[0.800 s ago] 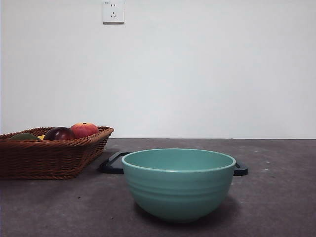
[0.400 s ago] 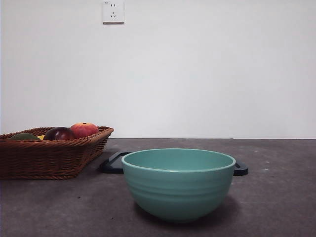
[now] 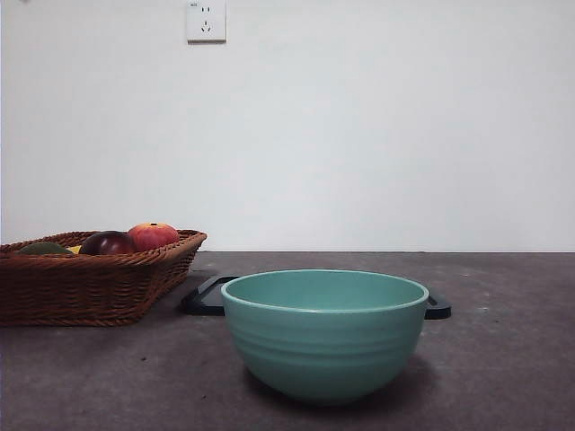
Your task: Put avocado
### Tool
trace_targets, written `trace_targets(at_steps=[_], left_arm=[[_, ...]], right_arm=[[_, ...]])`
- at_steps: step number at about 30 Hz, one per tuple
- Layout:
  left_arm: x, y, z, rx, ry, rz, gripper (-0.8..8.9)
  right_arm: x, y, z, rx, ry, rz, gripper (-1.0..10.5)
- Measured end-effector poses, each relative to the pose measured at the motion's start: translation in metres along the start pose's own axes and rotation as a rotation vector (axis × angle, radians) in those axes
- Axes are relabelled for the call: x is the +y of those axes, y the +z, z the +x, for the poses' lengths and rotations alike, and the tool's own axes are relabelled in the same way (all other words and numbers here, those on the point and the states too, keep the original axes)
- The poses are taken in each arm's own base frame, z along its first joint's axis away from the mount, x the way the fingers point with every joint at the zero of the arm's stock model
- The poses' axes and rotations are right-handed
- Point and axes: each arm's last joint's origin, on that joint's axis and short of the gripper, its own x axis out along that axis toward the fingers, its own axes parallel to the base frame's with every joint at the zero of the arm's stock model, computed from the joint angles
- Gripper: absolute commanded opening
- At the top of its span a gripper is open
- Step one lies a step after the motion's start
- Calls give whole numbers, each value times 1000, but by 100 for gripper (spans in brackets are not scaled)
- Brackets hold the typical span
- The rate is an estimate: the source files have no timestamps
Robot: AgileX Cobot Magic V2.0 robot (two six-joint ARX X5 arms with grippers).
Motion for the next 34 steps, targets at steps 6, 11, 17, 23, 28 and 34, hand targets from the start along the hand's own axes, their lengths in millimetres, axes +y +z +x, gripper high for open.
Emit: trace_targets(at_steps=[6,11,17,23,28,34], left_arm=[[13,19,38,150,50,-140,620],[27,33,75,307,149,-205,621],[43,52,118,414,236,-201,620],[59,63,158,493,314,-180,620],[69,58,185,563,323,-182,620],[82,46,217,613,327,-193,614]], right_arm=[[2,0,1,3,20,-9,634],[3,0,1,4,26,-11,634],[3,0,1,4,26,-12,634],[4,0,2,7,37,-16,634],[4,0,2,7,38,-16,634],[4,0,2,7,38,-16,634]])
